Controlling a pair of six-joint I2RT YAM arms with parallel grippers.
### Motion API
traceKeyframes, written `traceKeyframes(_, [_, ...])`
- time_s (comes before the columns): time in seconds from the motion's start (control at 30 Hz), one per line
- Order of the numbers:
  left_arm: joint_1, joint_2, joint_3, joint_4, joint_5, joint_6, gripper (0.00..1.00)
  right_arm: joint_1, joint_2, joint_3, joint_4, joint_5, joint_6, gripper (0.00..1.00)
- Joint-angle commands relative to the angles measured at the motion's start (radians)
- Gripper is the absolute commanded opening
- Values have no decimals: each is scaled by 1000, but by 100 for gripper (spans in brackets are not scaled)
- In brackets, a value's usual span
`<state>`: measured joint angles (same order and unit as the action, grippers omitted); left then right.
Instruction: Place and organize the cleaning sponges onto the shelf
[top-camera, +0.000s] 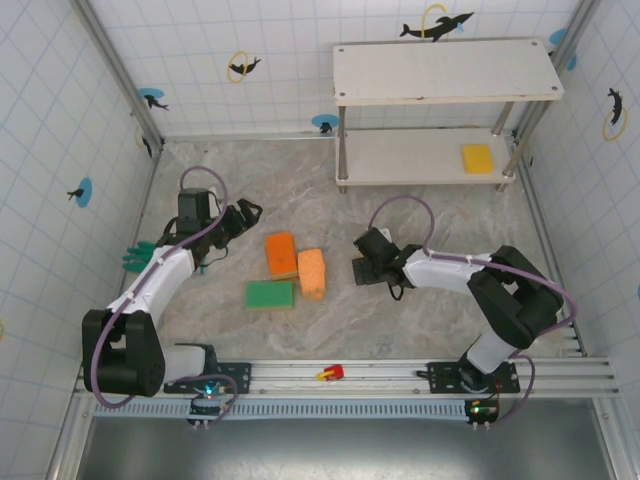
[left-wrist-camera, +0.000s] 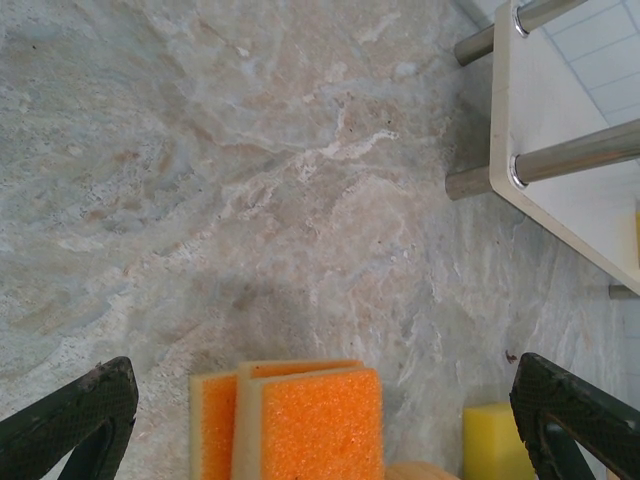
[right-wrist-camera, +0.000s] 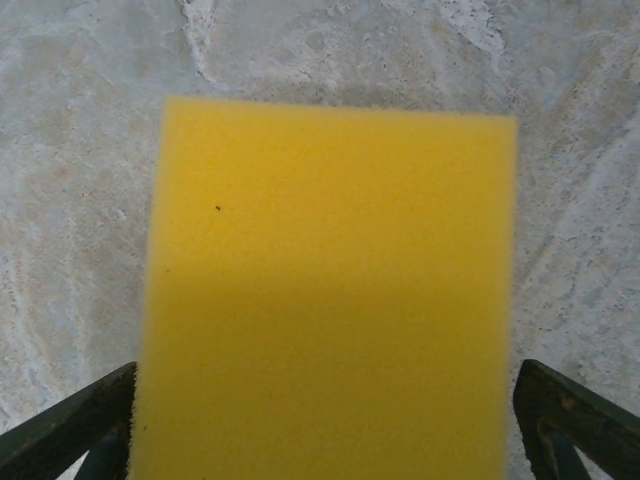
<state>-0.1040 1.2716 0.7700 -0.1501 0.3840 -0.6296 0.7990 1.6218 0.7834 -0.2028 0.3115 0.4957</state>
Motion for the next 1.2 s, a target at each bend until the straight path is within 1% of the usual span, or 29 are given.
traceKeyframes(0.0, [-2,7,31,-10,10,-13,97,5,16,24,-4,30,-2,93])
traceKeyframes(0.27, [-2,14,34,-11,11,-12,97,5,28,26,14,10,-6,83])
traceKeyframes(0.47, [-2,20,21,41,71,-27,97,9,36,39,8,9,-18,74])
traceKeyframes(0.6, [-2,21,26,41,70,-24,97,10,30,37,11,10,-20,69])
traceKeyframes(0.97, [-2,27,19,38,67,-18,97,11,-37,37,-9,25,-69,65])
traceKeyframes(1.17, [-2,29,3,73,98,-18,97,2,-82,49,-28,37,-135,65])
